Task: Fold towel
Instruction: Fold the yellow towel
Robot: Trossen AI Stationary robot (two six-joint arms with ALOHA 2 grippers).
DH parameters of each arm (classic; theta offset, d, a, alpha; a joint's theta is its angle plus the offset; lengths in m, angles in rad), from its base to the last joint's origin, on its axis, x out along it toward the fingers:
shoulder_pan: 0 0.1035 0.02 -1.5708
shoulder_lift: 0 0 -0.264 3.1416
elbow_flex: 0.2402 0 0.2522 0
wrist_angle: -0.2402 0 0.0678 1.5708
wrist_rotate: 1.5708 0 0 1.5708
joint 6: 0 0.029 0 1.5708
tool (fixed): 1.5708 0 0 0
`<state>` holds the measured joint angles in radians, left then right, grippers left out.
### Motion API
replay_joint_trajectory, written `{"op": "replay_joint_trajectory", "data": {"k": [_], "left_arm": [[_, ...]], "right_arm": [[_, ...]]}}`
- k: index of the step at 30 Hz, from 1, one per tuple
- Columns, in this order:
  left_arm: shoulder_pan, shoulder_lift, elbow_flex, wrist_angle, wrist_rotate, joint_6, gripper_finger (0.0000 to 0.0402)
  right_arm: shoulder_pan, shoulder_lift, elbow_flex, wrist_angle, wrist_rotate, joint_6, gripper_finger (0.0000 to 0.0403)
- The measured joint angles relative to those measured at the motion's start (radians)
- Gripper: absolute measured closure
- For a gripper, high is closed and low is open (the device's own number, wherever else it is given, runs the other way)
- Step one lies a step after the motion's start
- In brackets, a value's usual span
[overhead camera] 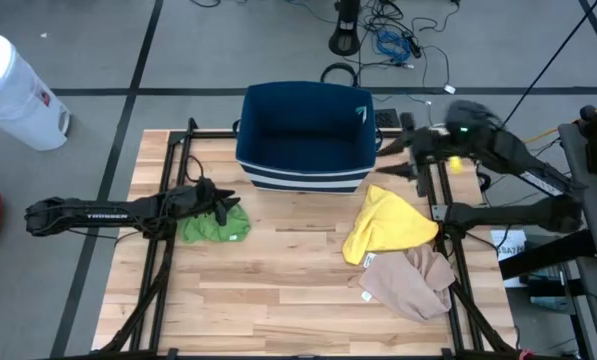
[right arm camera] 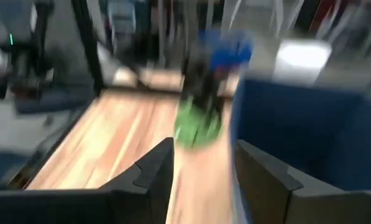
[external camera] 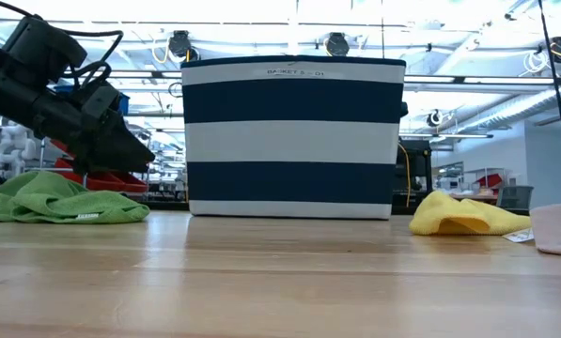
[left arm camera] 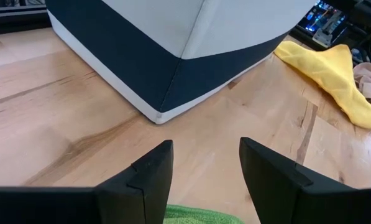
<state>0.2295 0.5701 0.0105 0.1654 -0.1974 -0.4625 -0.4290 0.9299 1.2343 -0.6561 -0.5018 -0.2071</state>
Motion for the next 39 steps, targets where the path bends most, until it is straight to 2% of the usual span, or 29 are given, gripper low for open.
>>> {"op": "replay_joint_trajectory", "data": {"k": [6, 8, 11, 16, 22, 25, 27, 31, 35, 39], "left_arm": [[0.0, 0.0, 0.0, 0.0, 0.0, 0.001, 0.0209], [0.0, 0.0, 0.0, -0.001, 0.0, 0.001, 0.0209], [0.0, 0.0, 0.0, -0.003, 0.0, 0.001, 0.0209], [0.0, 0.0, 0.0, -0.02, 0.0, 0.001, 0.0209], [0.0, 0.0, 0.0, -0.023, 0.0, 0.003, 0.0209], [0.0, 0.0, 0.0, -0.023, 0.0, 0.004, 0.0209], [0.0, 0.0, 0.0, -0.023, 0.0, 0.004, 0.0209], [0.001, 0.0, 0.0, -0.022, 0.0, 0.004, 0.0209], [0.001, 0.0, 0.0, -0.023, 0.0, 0.003, 0.0209], [0.001, 0.0, 0.0, -0.023, 0.0, 0.003, 0.0209]], "right_arm": [[0.0, 0.095, -0.022, -0.322, 0.005, -0.014, 0.0248], [0.005, 0.104, -0.081, -0.329, 0.004, 0.018, 0.0248], [0.029, 0.103, -0.21, -0.235, 0.002, 0.071, 0.0248], [0.081, 0.103, -0.452, 0.084, -0.011, 0.103, 0.0248], [0.134, 0.118, -0.714, 0.771, -0.061, 0.194, 0.0248], [0.161, 0.148, -0.791, 1.15, -0.054, 0.225, 0.0248], [0.176, 0.168, -0.81, 1.328, -0.055, 0.238, 0.0248], [0.206, 0.159, -0.794, 1.489, -0.059, 0.241, 0.0248], [0.226, 0.102, -0.75, 1.495, -0.082, 0.246, 0.0248], [0.245, 0.032, -0.693, 1.491, -0.195, 0.251, 0.0248]]}}
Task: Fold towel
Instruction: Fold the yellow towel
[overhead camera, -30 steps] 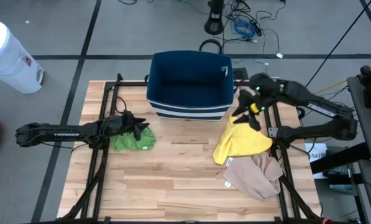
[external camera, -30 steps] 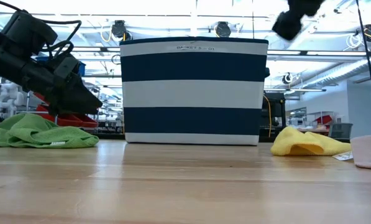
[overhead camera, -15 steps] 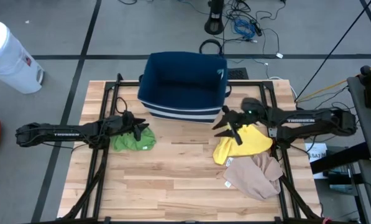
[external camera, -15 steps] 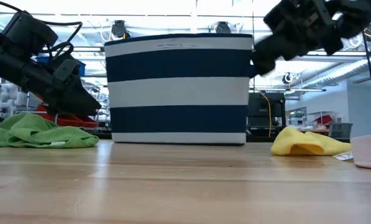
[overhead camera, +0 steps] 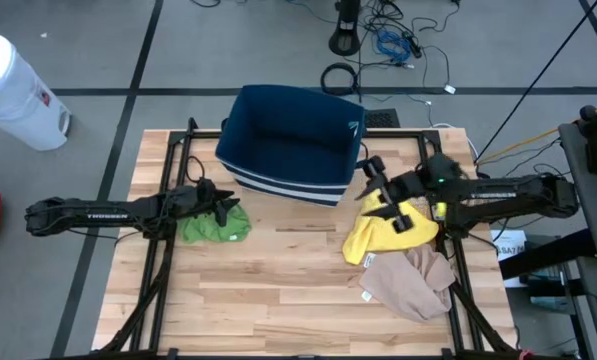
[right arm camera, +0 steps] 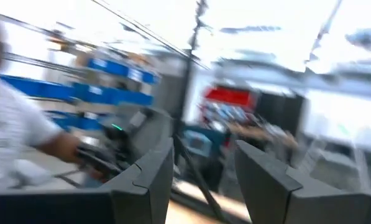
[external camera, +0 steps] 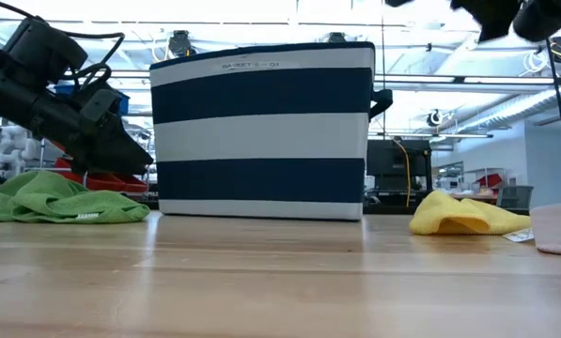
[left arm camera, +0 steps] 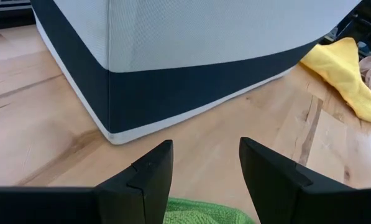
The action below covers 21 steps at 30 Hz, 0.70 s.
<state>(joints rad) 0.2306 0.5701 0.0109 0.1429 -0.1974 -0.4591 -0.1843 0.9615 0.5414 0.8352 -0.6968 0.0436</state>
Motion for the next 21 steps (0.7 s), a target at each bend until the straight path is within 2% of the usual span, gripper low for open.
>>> {"op": "replay_joint_trajectory", "data": {"k": [4, 7, 10, 13, 16, 21], "left_arm": [[0.0, 0.0, 0.0, 0.0, -0.011, 0.0, 0.0209], [0.0, 0.0, 0.0, 0.0, -0.031, 0.0, 0.0209], [0.0, 0.0, 0.0, 0.0, -0.045, 0.0, 0.0209], [0.0, 0.0, 0.0, 0.0, -0.048, -0.001, 0.0209], [0.0, 0.0, 0.0, 0.0, -0.048, -0.001, 0.0209], [-0.001, 0.0, 0.0, 0.0, -0.05, -0.001, 0.0209]], "right_arm": [[0.049, -0.034, 0.084, -0.035, -0.136, 0.016, 0.0248], [0.098, -0.042, 0.167, -0.164, -0.148, -0.041, 0.0248], [0.142, -0.041, 0.271, -0.383, -0.141, -0.161, 0.0248], [0.181, -0.026, 0.399, -0.673, -0.075, -0.276, 0.0248], [0.215, 0.004, 0.518, -0.967, 0.046, -0.36, 0.0248], [0.263, 0.076, 0.633, -1.302, 0.224, -0.358, 0.0248]]}}
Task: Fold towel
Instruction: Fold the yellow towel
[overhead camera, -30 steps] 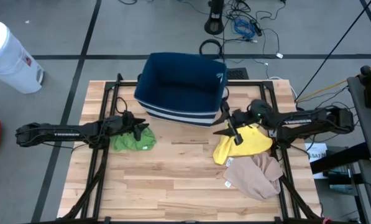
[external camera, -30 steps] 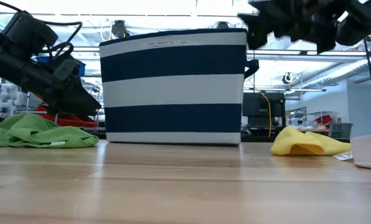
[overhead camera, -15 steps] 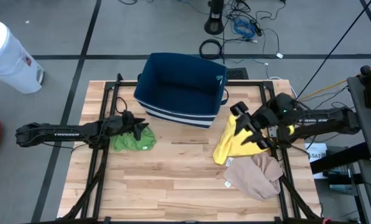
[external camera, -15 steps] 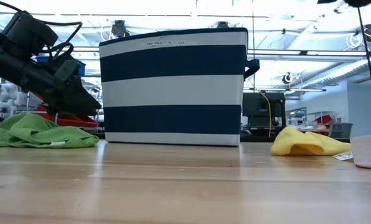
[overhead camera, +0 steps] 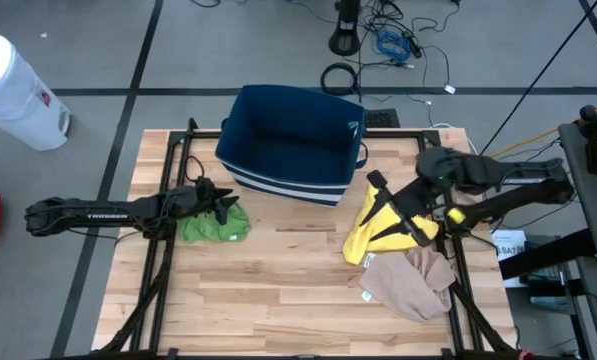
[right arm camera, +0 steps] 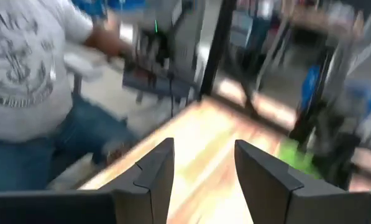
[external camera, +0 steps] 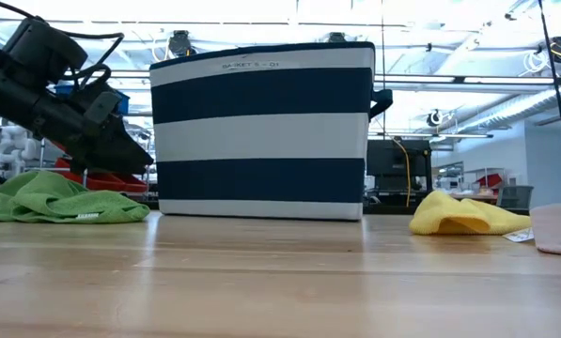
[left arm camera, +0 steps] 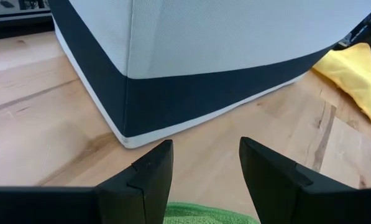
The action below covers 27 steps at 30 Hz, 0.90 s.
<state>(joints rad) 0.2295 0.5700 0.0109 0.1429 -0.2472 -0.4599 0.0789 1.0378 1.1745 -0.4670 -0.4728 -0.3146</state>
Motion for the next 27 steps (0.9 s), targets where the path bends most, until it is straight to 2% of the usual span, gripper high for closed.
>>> {"op": "replay_joint_trajectory", "data": {"k": [8, 14, 17, 22, 25, 27], "left_arm": [[0.0, 0.0, 0.0, 0.0, -0.001, -0.001, 0.0209], [0.0, 0.0, 0.0, 0.0, -0.001, -0.003, 0.0209], [0.0, 0.0, 0.0, 0.0, 0.002, -0.004, 0.0209], [-0.001, 0.0, 0.0, 0.0, 0.072, -0.003, 0.0209], [-0.013, 0.0, 0.0, 0.001, 0.126, -0.003, 0.0209], [-0.032, 0.0, 0.0, 0.009, 0.159, -0.002, 0.0209]], "right_arm": [[0.087, 0.13, 0.005, -0.213, 0.033, 0.165, 0.0248], [0.195, 0.292, 0.004, -0.257, 0.054, 0.231, 0.0248], [0.243, 0.386, 0.004, -0.288, 0.13, 0.24, 0.0248], [0.29, 0.535, 0.001, -0.337, 0.341, 0.249, 0.0248], [0.297, 0.604, -0.026, -0.315, 0.435, 0.252, 0.0248], [0.296, 0.635, -0.066, -0.267, 0.457, 0.267, 0.0248]]}}
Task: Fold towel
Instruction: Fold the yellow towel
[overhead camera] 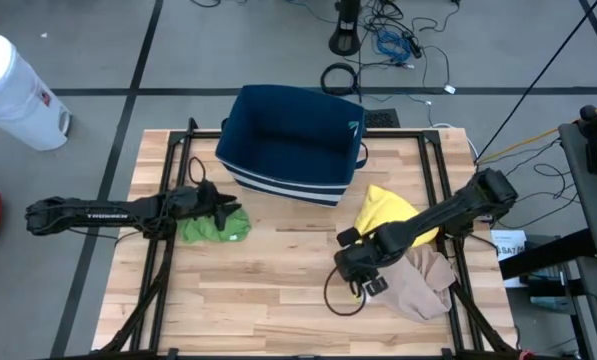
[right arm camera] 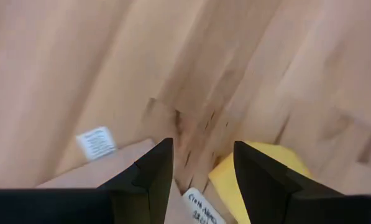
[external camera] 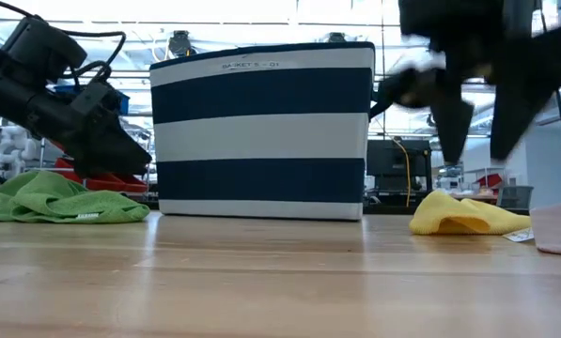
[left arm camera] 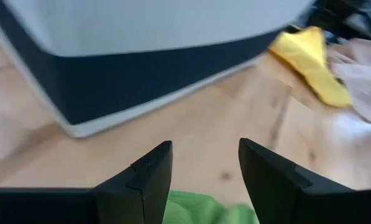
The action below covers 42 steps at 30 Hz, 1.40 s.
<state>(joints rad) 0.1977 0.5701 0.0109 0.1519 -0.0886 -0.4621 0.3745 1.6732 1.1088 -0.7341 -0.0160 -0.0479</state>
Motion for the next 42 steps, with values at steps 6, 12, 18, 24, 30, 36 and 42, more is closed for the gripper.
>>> {"op": "replay_joint_trajectory", "data": {"k": [6, 12, 18, 24, 30, 36, 42], "left_arm": [[-0.094, 0.0, 0.0, 0.03, 0.032, 0.026, 0.0209], [-0.163, 0.0, 0.0, 0.067, 0.023, 0.037, 0.0209], [-0.229, 0.0, 0.0, 0.128, -0.018, 0.031, 0.0209], [-0.308, 0.0, 0.0, 0.217, -0.031, 0.079, 0.0209], [-0.364, 0.0, 0.0, 0.318, -0.036, 0.158, 0.0209], [-0.384, 0.001, 0.0, 0.329, -0.048, 0.18, 0.0209], [-0.384, 0.002, 0.0, 0.329, -0.05, 0.183, 0.0209]], "right_arm": [[-0.036, 0.023, -0.156, 0.172, 0.117, 0.097, 0.0248], [-0.054, -0.008, -0.239, 0.292, 0.177, 0.152, 0.0274], [-0.049, -0.009, -0.243, 0.305, 0.172, 0.16, 0.0377], [-0.02, -0.009, -0.243, 0.416, 0.173, 0.153, 0.0401], [0.008, -0.031, -0.227, 0.558, 0.177, 0.149, 0.0402], [0.007, -0.034, -0.218, 0.384, 0.265, 0.286, 0.0394], [-0.002, -0.034, -0.218, 0.296, 0.305, 0.359, 0.0313]]}}
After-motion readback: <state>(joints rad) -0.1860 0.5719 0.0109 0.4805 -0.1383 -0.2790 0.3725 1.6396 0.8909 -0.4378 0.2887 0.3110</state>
